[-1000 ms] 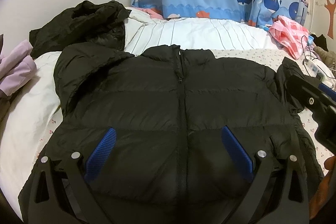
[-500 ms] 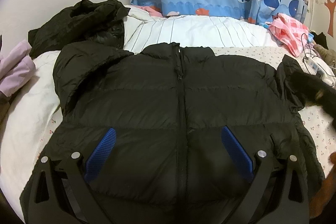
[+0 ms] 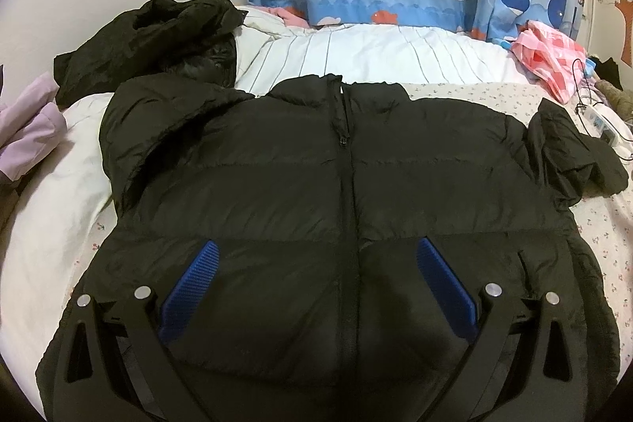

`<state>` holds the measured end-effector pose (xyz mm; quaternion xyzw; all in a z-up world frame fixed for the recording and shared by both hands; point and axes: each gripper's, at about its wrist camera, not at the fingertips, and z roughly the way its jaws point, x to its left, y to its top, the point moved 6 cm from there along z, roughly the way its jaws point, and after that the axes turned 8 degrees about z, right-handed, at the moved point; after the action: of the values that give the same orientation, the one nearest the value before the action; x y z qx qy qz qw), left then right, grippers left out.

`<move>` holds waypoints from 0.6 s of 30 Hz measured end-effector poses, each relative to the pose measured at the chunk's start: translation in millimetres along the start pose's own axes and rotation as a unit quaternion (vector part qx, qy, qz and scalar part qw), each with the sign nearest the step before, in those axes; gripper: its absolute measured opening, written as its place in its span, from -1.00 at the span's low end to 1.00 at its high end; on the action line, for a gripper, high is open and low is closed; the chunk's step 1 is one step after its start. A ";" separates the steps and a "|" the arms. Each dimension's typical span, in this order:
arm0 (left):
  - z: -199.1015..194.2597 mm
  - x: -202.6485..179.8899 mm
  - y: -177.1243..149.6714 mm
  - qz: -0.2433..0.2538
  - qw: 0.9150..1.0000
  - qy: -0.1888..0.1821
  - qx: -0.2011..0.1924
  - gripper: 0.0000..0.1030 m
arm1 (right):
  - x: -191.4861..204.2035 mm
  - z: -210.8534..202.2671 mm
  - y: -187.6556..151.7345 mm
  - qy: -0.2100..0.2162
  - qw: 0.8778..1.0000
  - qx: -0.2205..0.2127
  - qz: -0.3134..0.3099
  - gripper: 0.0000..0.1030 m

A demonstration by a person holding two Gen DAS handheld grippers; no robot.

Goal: Fold large clothes
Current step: 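Grasp the jacket sleeve cuff with the right gripper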

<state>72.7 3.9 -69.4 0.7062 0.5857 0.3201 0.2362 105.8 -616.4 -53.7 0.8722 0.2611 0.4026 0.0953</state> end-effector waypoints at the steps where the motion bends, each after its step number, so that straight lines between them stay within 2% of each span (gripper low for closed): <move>1: 0.7 0.5 -0.1 -0.001 1.000 0.000 0.000 0.86 | -10.2 7.9 5.4 -0.007 1.000 -0.001 0.006 0.87; 6: 6.3 5.1 -2.1 -0.014 1.000 -0.009 0.008 0.86 | -56.5 55.0 30.3 0.028 0.996 0.003 0.084 0.87; 13: 15.1 5.8 -8.3 -0.025 0.999 -0.023 0.024 0.86 | -38.5 92.6 57.6 0.025 0.999 -0.034 0.027 0.88; 14: 16.7 4.6 -9.4 -0.024 0.999 -0.024 0.026 0.86 | -35.7 96.0 60.9 0.028 0.999 -0.035 0.023 0.68; 15: 17.8 3.9 -9.8 -0.023 0.999 -0.024 0.027 0.86 | -31.8 100.3 64.2 0.034 0.999 -0.034 0.024 0.36; 16: 19.0 2.8 -11.0 -0.021 0.999 -0.024 0.029 0.86 | -30.2 105.7 67.1 0.048 0.998 -0.019 0.040 -0.60; 17: 19.9 2.0 -11.4 -0.019 0.999 -0.024 0.031 0.86 | -30.1 104.2 69.5 0.062 0.996 -0.016 0.055 -0.82; 18: 20.5 1.6 -11.7 -0.019 0.999 -0.023 0.032 0.86 | -24.4 99.1 72.3 0.065 0.996 -0.027 0.052 -0.83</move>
<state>79.9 8.7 -91.5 0.7095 0.6029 0.2807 0.2332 194.4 -686.1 -107.6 0.8538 0.2102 0.4695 0.0804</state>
